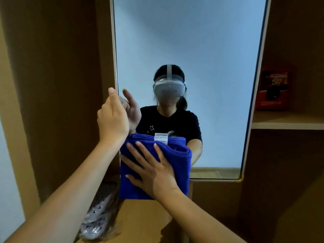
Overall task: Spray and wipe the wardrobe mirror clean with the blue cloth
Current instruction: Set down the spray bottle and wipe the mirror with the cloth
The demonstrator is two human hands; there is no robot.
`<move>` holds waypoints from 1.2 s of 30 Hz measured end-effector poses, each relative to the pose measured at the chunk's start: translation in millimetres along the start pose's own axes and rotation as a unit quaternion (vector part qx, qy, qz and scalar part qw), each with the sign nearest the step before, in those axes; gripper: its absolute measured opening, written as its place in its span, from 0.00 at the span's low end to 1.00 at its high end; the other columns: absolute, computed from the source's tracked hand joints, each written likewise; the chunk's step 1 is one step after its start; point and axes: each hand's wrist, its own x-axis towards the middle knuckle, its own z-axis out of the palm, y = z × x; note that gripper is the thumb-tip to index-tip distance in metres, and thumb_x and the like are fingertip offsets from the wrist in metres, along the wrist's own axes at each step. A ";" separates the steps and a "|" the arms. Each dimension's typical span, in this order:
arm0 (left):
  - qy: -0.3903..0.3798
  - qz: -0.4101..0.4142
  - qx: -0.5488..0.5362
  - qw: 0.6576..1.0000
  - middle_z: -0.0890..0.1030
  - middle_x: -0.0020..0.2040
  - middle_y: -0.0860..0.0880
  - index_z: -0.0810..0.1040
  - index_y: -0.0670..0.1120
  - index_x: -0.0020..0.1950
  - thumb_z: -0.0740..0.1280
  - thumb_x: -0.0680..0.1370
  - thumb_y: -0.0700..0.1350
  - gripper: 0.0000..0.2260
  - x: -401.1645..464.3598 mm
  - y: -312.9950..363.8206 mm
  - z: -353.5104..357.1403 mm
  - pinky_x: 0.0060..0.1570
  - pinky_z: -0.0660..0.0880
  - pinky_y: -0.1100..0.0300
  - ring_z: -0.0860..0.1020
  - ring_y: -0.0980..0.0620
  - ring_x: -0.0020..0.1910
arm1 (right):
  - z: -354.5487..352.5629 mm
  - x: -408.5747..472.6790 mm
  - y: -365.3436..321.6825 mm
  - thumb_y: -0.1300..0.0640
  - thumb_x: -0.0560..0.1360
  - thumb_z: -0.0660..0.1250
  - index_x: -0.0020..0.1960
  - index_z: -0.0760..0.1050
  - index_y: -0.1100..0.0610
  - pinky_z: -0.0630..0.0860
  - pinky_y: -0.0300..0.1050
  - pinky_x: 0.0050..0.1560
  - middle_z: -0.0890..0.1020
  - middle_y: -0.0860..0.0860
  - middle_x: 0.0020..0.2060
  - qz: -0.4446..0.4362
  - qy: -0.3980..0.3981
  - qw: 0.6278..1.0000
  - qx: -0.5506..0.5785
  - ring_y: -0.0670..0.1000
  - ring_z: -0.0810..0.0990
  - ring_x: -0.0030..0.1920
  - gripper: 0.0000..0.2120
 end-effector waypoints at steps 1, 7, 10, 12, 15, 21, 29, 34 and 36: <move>0.002 0.005 -0.001 1.000 0.77 0.40 0.49 0.72 0.46 0.41 0.43 0.84 0.54 0.24 -0.9 -0.3 1.3 0.52 0.69 0.51 0.77 0.47 0.49 | -1.7 -4.5 6.2 0.38 0.79 0.46 0.79 0.47 0.43 0.32 0.58 0.75 0.39 0.47 0.78 -0.003 0.004 1.000 -0.002 0.50 0.37 0.78 0.30; 0.001 0.018 0.001 1.000 0.76 0.43 0.54 0.73 0.44 0.53 0.50 0.84 0.51 0.16 -2.9 -5.2 6.7 0.47 0.69 0.60 0.76 0.51 0.49 | -8.3 -36.9 54.4 0.36 0.79 0.54 0.78 0.54 0.42 0.40 0.57 0.76 0.48 0.48 0.79 0.038 0.054 0.998 -0.018 0.51 0.43 0.79 0.30; -0.016 0.015 0.015 1.000 0.75 0.62 0.50 0.68 0.44 0.70 0.58 0.81 0.51 0.19 -6.2 -19.1 9.2 0.63 0.70 0.57 0.73 0.52 0.62 | -9.1 -56.4 79.7 0.36 0.78 0.56 0.78 0.55 0.42 0.41 0.58 0.76 0.52 0.48 0.78 0.092 0.060 0.993 -0.032 0.52 0.49 0.79 0.31; 0.015 0.052 0.044 0.998 0.68 0.69 0.45 0.66 0.41 0.71 0.63 0.79 0.47 0.22 -27.4 -25.1 10.8 0.66 0.65 0.66 0.67 0.50 0.68 | -10.2 -65.2 88.9 0.36 0.79 0.54 0.78 0.54 0.42 0.42 0.59 0.76 0.54 0.49 0.78 0.110 0.059 0.992 -0.031 0.53 0.52 0.78 0.30; 0.012 0.131 0.065 0.989 0.68 0.63 0.43 0.70 0.42 0.63 0.66 0.76 0.43 0.17 -82.2 -33.0 18.1 0.57 0.68 0.71 0.66 0.49 0.62 | -10.2 -68.9 91.1 0.36 0.79 0.52 0.78 0.51 0.43 0.41 0.58 0.76 0.56 0.50 0.77 0.117 0.055 0.991 -0.025 0.54 0.54 0.77 0.30; -0.210 0.171 0.038 0.962 0.74 0.59 0.52 0.71 0.46 0.65 0.64 0.79 0.43 0.14 -135.2 -47.9 42.9 0.55 0.77 0.59 0.74 0.58 0.58 | -11.8 -68.7 88.6 0.35 0.79 0.49 0.79 0.38 0.55 0.40 0.54 0.77 0.51 0.51 0.78 0.176 0.051 0.983 0.029 0.48 0.43 0.79 0.39; -0.215 0.133 0.048 0.966 0.78 0.54 0.51 0.74 0.46 0.62 0.67 0.77 0.51 0.16 -133.3 -33.1 63.5 0.54 0.77 0.59 0.76 0.55 0.54 | -10.9 -76.7 90.1 0.40 0.77 0.57 0.79 0.34 0.56 0.43 0.53 0.78 0.45 0.50 0.78 0.179 0.055 0.978 0.087 0.48 0.43 0.79 0.44; -0.286 0.146 0.047 0.946 0.80 0.50 0.52 0.76 0.46 0.58 0.66 0.77 0.50 0.12 -126.4 -17.8 65.9 0.52 0.76 0.61 0.77 0.57 0.50 | -16.5 -86.5 90.4 0.40 0.77 0.55 0.79 0.33 0.55 0.42 0.52 0.77 0.45 0.49 0.78 0.201 0.027 0.971 0.124 0.48 0.41 0.79 0.43; -0.312 0.145 0.081 0.936 0.79 0.49 0.52 0.76 0.46 0.57 0.67 0.77 0.50 0.11 -121.8 -7.2 61.9 0.51 0.75 0.61 0.76 0.56 0.49 | -25.4 -86.2 92.0 0.41 0.77 0.56 0.79 0.34 0.55 0.42 0.51 0.77 0.46 0.49 0.77 0.205 0.000 0.967 0.150 0.48 0.42 0.79 0.42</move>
